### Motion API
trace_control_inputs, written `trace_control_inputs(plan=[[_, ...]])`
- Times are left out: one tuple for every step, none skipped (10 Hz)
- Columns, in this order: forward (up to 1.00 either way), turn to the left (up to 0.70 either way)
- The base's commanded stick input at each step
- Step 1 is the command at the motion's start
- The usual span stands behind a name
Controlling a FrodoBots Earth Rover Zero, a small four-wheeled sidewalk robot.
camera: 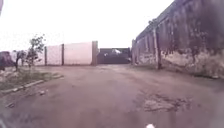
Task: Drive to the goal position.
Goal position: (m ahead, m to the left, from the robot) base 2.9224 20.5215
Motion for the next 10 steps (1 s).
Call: trace_control_inputs(plan=[[0.70,0.00],[0.70,0.00],[0.70,0.00],[0.70,0.00],[0.70,0.00],[0.70,0.00],[0.70,0.00],[0.70,0.00],[0.70,0.00],[0.70,0.00]])
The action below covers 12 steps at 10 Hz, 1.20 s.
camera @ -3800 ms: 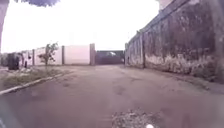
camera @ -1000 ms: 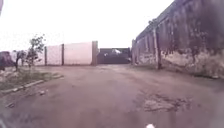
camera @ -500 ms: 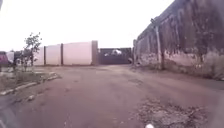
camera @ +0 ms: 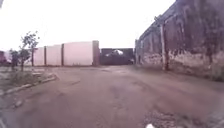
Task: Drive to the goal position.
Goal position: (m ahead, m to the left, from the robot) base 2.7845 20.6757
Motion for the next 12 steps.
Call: trace_control_inputs(plan=[[0.70,0.00],[0.70,0.00],[0.70,0.00],[0.70,0.00],[0.70,0.00],[0.70,0.00],[0.70,0.00],[0.70,0.00],[0.70,0.00],[0.70,0.00],[0.70,0.00],[0.70,0.00]])
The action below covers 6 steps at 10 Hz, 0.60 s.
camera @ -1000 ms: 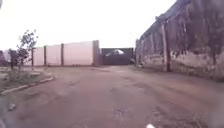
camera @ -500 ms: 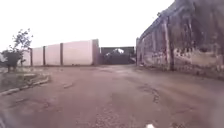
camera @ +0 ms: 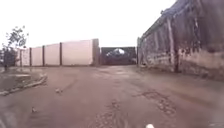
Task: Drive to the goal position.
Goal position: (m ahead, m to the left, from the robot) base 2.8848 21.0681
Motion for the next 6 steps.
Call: trace_control_inputs(plan=[[0.70,0.00],[0.70,0.00],[0.70,0.00],[0.70,0.00],[0.70,0.00],[0.70,0.00]])
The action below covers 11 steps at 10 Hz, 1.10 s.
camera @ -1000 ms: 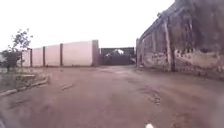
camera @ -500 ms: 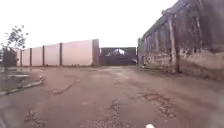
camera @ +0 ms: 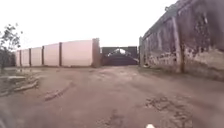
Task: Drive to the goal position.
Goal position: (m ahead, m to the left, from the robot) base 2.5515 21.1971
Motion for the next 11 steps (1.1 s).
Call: trace_control_inputs(plan=[[0.70,0.00],[0.70,0.00],[0.70,0.00],[0.70,0.00],[0.70,0.00],[0.70,0.00],[0.70,0.00],[0.70,0.00],[0.70,0.00],[0.70,0.00],[0.70,0.00]])
